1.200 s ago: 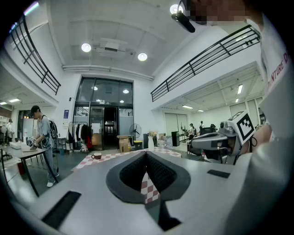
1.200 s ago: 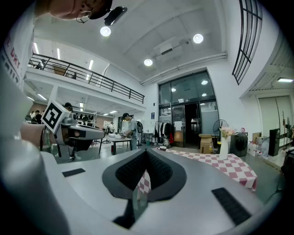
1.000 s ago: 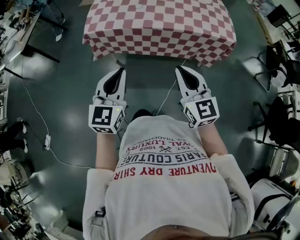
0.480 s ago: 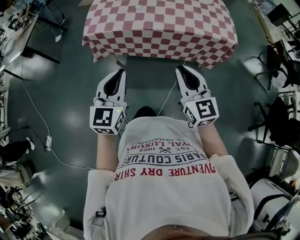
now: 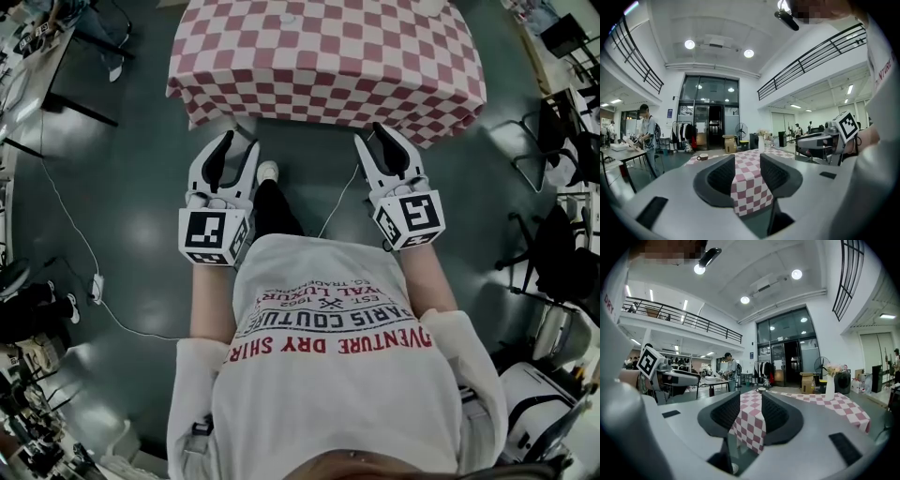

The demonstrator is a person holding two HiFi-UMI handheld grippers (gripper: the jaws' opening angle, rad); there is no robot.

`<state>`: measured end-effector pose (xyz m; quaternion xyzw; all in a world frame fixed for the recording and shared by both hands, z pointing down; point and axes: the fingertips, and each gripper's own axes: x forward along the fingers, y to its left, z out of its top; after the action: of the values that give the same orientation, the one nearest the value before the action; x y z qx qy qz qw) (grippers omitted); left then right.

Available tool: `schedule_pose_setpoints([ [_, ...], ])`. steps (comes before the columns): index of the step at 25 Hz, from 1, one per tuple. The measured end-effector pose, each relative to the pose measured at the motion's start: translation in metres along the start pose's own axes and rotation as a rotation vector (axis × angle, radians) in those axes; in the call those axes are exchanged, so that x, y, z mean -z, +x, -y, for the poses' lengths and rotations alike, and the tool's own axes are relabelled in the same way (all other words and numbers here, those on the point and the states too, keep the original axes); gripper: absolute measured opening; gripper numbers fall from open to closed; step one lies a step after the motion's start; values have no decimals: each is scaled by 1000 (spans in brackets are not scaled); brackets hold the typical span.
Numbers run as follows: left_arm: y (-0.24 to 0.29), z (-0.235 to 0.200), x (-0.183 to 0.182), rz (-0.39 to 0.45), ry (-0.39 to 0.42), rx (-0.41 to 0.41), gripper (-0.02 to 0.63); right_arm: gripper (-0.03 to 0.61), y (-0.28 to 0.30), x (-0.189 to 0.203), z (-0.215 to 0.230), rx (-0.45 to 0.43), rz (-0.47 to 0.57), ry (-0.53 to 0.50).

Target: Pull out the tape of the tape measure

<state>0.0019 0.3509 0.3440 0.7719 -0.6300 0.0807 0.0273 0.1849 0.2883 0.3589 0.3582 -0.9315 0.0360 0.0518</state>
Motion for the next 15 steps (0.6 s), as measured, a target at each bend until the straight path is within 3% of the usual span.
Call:
schedule_pose_setpoints([
  [9,101,-102,4,-30,-20,25,169,140,132,0,27,-10,-65,54],
  [15,180,-155,5,-50,-39,139,169,140,214,-8,50,53,-115,60],
])
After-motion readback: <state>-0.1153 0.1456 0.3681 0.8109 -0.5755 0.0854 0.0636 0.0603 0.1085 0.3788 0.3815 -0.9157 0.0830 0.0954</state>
